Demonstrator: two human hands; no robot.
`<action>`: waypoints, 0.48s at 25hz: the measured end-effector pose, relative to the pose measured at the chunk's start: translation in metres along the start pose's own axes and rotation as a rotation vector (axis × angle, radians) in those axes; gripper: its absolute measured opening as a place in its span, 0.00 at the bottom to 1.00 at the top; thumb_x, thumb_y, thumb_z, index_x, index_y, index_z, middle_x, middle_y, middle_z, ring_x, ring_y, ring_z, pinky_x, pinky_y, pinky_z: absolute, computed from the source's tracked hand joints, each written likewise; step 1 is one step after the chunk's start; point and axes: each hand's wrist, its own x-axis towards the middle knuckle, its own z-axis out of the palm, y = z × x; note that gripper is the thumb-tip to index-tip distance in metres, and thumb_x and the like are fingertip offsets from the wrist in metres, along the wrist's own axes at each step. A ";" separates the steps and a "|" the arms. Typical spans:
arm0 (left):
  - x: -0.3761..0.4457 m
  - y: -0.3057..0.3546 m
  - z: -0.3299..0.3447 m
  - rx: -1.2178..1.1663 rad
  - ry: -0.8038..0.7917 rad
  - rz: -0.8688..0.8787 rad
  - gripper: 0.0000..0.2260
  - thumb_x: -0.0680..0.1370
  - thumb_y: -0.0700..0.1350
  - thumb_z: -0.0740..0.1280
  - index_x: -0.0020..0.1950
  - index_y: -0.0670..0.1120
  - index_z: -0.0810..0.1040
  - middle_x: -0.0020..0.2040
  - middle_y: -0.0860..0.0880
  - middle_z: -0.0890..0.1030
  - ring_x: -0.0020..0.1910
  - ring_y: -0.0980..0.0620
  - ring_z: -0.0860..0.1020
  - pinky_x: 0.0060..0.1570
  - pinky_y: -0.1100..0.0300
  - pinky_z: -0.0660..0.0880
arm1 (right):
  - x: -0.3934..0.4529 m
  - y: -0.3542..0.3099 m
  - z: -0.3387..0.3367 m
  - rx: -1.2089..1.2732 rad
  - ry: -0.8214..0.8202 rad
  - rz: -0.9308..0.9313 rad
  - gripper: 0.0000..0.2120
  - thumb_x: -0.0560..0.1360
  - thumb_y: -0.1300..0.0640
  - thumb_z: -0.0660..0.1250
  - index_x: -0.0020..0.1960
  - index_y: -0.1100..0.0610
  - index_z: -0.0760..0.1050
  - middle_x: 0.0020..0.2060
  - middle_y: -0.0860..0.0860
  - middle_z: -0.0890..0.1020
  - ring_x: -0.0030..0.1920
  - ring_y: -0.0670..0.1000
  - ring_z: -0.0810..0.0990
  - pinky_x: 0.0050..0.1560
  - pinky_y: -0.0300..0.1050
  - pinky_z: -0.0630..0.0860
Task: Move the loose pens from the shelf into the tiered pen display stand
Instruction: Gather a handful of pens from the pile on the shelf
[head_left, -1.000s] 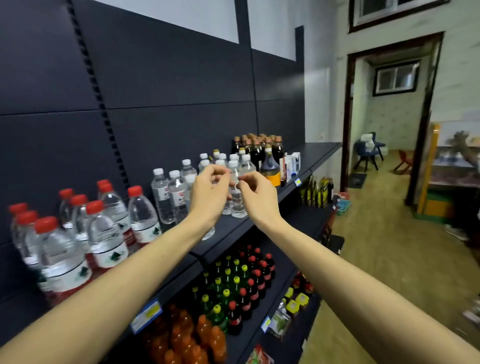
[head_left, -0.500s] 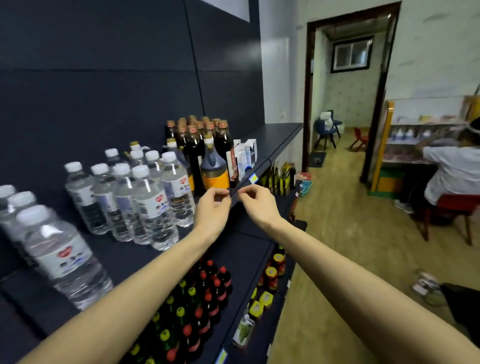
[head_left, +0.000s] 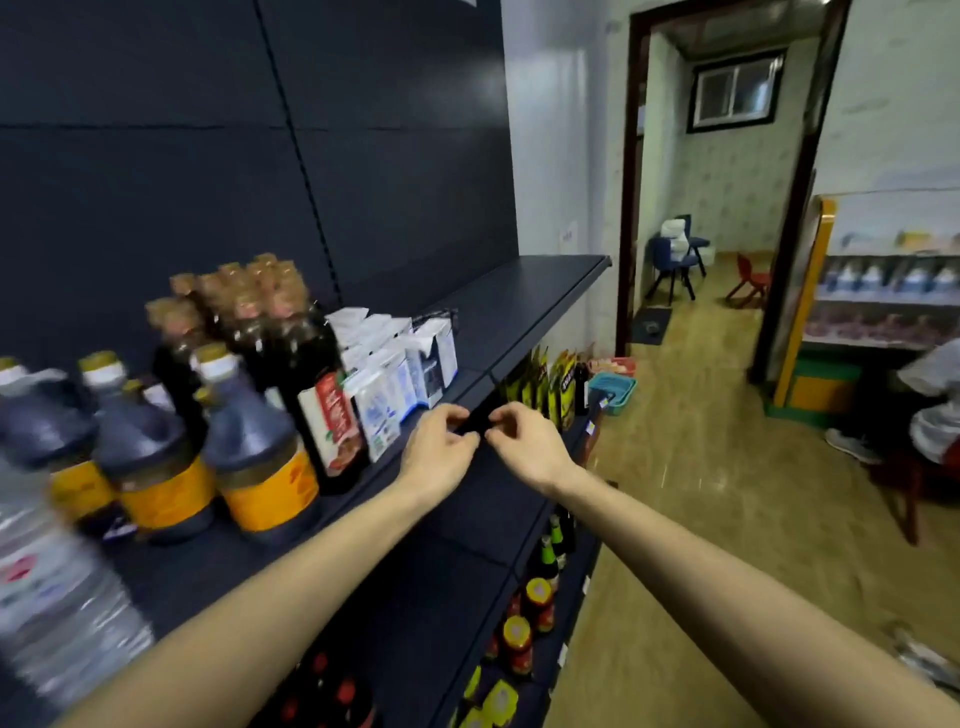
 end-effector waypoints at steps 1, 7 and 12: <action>0.026 0.015 0.015 0.005 -0.001 -0.031 0.14 0.77 0.45 0.71 0.62 0.51 0.77 0.48 0.46 0.83 0.53 0.45 0.82 0.60 0.49 0.77 | 0.026 0.015 -0.014 -0.021 -0.032 0.003 0.14 0.78 0.53 0.68 0.63 0.53 0.78 0.52 0.48 0.83 0.56 0.51 0.81 0.58 0.46 0.76; 0.151 0.070 0.086 0.046 0.036 -0.066 0.22 0.79 0.44 0.69 0.73 0.45 0.70 0.66 0.46 0.77 0.65 0.49 0.77 0.67 0.55 0.71 | 0.161 0.068 -0.066 0.016 -0.070 -0.051 0.13 0.79 0.56 0.67 0.63 0.56 0.78 0.50 0.47 0.81 0.56 0.51 0.81 0.58 0.44 0.75; 0.255 0.072 0.112 0.148 0.123 -0.099 0.27 0.80 0.45 0.68 0.77 0.43 0.65 0.74 0.44 0.69 0.70 0.45 0.73 0.68 0.54 0.69 | 0.276 0.100 -0.066 0.039 -0.121 -0.134 0.12 0.78 0.59 0.67 0.61 0.56 0.78 0.50 0.49 0.84 0.53 0.50 0.82 0.60 0.47 0.77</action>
